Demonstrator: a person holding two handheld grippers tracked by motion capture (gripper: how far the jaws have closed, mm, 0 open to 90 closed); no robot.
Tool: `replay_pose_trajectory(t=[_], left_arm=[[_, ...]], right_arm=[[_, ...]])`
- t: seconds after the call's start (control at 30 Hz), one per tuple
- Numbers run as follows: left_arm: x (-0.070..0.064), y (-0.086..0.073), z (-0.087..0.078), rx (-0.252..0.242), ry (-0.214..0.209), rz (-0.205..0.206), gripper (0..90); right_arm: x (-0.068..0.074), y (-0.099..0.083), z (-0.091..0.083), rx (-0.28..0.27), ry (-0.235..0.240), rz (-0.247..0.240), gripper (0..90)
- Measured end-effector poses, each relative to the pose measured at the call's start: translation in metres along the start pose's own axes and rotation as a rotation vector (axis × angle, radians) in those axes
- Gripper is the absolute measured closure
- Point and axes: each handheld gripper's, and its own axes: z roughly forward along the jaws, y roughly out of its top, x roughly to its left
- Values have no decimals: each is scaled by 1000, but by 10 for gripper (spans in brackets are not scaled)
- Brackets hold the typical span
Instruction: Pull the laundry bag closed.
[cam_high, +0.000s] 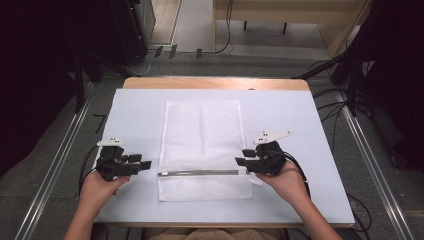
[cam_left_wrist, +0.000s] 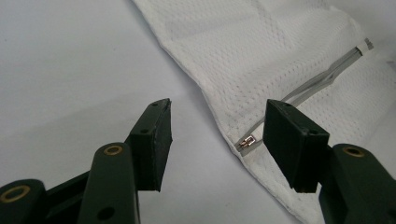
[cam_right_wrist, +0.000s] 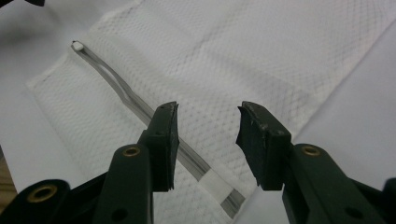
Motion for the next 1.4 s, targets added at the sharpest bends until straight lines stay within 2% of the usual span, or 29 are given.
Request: replay_pose_trajectory(t=[0.1, 0.3, 0.4, 0.5, 0.6, 0.73, 0.87, 1.0, 1.13, 1.27, 1.4], left_arm=[[-1, 0, 0, -7, 3, 3, 425], [0, 0, 0, -3, 10, 13, 420], [0, 2, 1, -5, 10, 13, 408], [1, 4, 2, -9, 7, 18, 401], [1, 7, 4, -9, 4, 21, 391], [3, 9, 6, -17, 2, 23, 382], [3, 12, 8, -8, -3, 30, 379], [3, 13, 9, -9, -6, 32, 378], [6, 13, 8, -13, -5, 17, 378], [7, 12, 8, -17, -4, 15, 379], [6, 12, 9, -16, -5, 16, 379]], right_arm=[[6, 5, 4, 4, 21, -12, 604], [14, 12, 8, 2, 28, -31, 599], [18, 14, 12, -1, 45, -41, 520], [22, 16, 16, -12, 64, -60, 399], [25, 17, 20, -30, 57, -66, 303], [29, 20, 23, -29, 62, -55, 260], [34, 24, 28, -18, 58, -70, 258], [39, 27, 34, -4, 75, -76, 315], [47, 32, 39, -4, 86, -100, 330], [58, 37, 48, 6, 119, -139, 395], [68, 42, 56, 23, 144, -140, 458]])
